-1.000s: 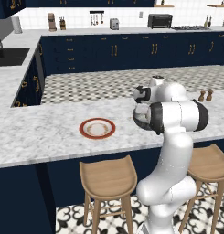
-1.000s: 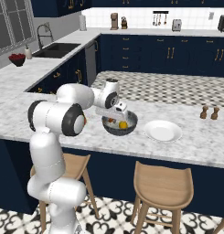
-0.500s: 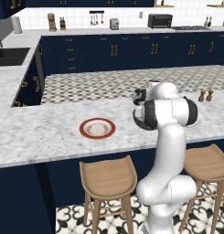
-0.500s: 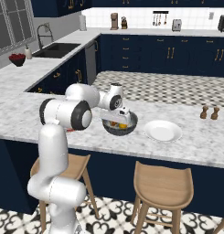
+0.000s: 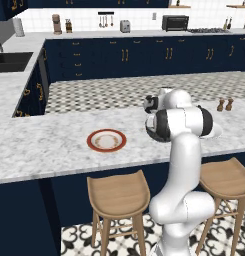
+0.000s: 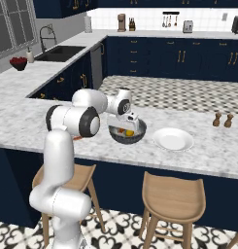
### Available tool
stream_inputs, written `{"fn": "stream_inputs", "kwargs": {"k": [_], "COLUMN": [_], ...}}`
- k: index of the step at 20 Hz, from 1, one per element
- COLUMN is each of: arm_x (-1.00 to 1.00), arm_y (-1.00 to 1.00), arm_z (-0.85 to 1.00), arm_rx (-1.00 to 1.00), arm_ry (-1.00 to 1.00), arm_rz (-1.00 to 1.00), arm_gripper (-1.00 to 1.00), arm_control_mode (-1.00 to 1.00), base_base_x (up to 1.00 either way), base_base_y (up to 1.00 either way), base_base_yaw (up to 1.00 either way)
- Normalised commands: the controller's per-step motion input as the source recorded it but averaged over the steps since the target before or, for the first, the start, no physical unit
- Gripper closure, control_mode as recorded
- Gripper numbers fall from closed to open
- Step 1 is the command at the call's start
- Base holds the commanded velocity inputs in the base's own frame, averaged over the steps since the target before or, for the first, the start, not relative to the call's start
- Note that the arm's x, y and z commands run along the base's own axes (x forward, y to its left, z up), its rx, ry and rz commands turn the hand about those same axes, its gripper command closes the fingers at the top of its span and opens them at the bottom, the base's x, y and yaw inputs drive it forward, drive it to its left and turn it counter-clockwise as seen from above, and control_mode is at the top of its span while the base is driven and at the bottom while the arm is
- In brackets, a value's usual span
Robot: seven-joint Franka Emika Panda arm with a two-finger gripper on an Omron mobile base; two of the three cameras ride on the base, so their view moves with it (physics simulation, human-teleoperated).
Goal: Pick the chicken drumstick and lemon from their plates and place them in the bowl. Then put the bowl in the fridge.
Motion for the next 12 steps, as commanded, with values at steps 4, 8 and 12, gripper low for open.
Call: {"fn": "stream_inputs", "kwargs": {"k": [4,8,12], "arm_x": [0.0,0.0,0.0], "arm_y": [0.0,0.0,0.0], "arm_z": [-0.08,0.0,0.0], "arm_rx": [0.0,0.0,0.0], "arm_ry": [0.01,0.0,0.0], "arm_rz": [0.0,0.0,0.0], "arm_gripper": [-1.0,-1.0,-1.0], "arm_control_mode": [-1.0,-1.0,-1.0], "base_base_x": [0.0,0.0,0.0], "base_base_y": [0.0,0.0,0.0], "base_base_yaw": [0.0,0.0,0.0]}}
